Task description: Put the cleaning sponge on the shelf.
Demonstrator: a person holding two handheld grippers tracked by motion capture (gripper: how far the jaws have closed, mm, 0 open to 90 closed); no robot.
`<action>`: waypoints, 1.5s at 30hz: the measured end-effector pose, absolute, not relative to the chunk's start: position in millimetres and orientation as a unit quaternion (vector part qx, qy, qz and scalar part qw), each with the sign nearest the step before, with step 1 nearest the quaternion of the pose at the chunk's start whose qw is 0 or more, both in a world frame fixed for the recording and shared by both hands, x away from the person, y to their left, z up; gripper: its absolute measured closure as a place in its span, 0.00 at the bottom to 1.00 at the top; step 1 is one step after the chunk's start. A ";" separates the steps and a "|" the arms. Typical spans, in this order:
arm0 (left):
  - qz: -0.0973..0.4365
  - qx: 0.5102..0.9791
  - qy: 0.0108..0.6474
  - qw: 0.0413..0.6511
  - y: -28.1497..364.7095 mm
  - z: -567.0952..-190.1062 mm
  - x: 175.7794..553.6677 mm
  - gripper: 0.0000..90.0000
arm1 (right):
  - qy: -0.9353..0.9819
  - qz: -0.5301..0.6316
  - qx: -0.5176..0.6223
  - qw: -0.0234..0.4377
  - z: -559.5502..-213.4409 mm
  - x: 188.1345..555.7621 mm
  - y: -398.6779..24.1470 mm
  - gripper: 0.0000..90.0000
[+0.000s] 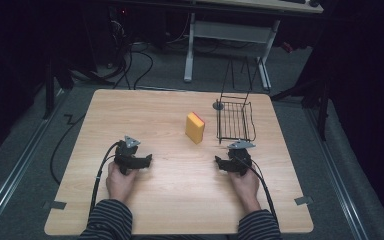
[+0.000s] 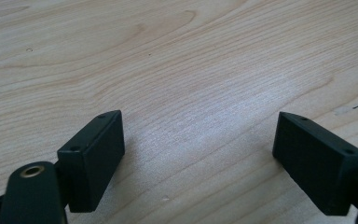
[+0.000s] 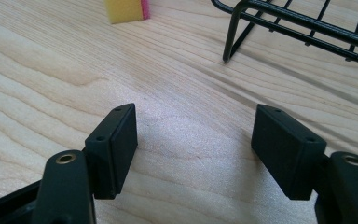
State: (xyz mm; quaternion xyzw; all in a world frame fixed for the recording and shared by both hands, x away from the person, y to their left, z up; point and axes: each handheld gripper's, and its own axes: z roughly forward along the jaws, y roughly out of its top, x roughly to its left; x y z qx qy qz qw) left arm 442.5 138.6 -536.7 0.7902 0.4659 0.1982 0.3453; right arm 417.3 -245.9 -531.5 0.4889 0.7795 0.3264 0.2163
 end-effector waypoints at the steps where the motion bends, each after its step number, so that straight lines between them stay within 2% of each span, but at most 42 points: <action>1: 0.198 0.791 0.465 0.345 138.7 -536.6 442.6 0.19 | 0.780 0.326 0.489 0.216 -531.5 417.3 -245.9 0.35; 8: 0.198 0.791 0.466 0.345 138.7 -536.6 442.5 0.19 | 0.776 0.325 0.495 0.216 -531.5 416.9 -245.6 0.34; 15: 0.197 0.791 0.465 0.345 138.9 -536.5 442.7 0.19 | 0.774 0.324 0.499 0.217 -530.6 416.1 -246.4 0.40; 23: 0.197 0.791 0.465 0.345 139.0 -536.5 442.7 0.19 | 0.768 0.337 0.502 0.212 -526.7 414.4 -247.5 0.40; 45: 0.196 0.792 0.464 0.345 139.2 -536.6 442.5 0.19 | 0.752 0.396 0.479 0.219 -485.2 401.5 -246.0 0.41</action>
